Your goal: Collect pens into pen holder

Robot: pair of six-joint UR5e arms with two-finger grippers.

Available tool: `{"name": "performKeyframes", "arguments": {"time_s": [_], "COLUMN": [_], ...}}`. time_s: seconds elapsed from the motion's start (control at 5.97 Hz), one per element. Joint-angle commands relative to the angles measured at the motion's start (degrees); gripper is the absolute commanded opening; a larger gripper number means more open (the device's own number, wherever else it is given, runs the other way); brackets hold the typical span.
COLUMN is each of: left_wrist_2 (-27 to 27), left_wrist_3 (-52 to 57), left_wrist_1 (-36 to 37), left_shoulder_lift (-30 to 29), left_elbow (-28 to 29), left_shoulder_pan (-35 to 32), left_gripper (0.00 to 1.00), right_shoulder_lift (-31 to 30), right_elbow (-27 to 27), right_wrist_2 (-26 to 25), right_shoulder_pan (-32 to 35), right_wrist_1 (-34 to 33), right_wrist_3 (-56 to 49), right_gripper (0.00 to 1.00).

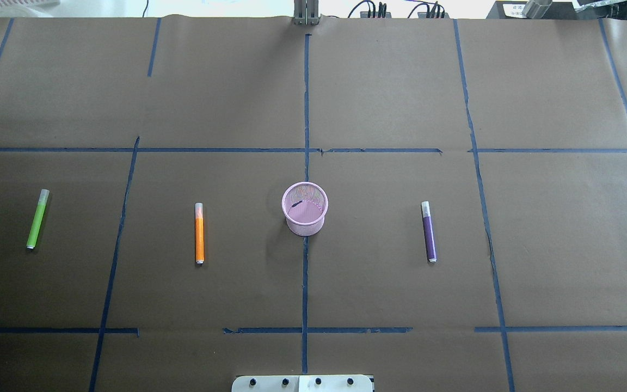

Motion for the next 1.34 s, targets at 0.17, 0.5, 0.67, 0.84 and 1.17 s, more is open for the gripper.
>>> {"name": "performKeyframes", "arguments": {"time_s": [0.17,0.5,0.67,0.84,1.17], "left_wrist_2": [0.26,-0.18,-0.10,-0.53,-0.01], "left_wrist_3": [0.00,-0.52,-0.35,-0.52,-12.67], "left_wrist_1": [-1.14,-1.23,-2.36,-2.98,-12.40], "left_shoulder_lift": [0.09,-1.91,-7.07,-11.03,-10.03], "left_elbow": [0.00,0.09,1.22,2.80,2.10], "left_shoulder_pan": [0.09,0.26,0.78,2.44,10.84], "left_gripper": [1.00,1.00,1.00,1.00,1.00], "right_shoulder_lift": [0.09,0.17,0.26,0.26,0.61], "right_elbow": [0.08,0.17,0.17,0.17,0.17], "right_wrist_2": [0.09,0.18,0.26,0.44,0.53], "right_shoulder_pan": [0.00,-0.09,-0.17,-0.35,-1.14], "right_wrist_1": [0.00,0.35,0.35,0.35,0.35], "right_wrist_3": [0.00,0.17,0.18,0.18,0.18], "right_gripper": [1.00,1.00,1.00,1.00,1.00]}}
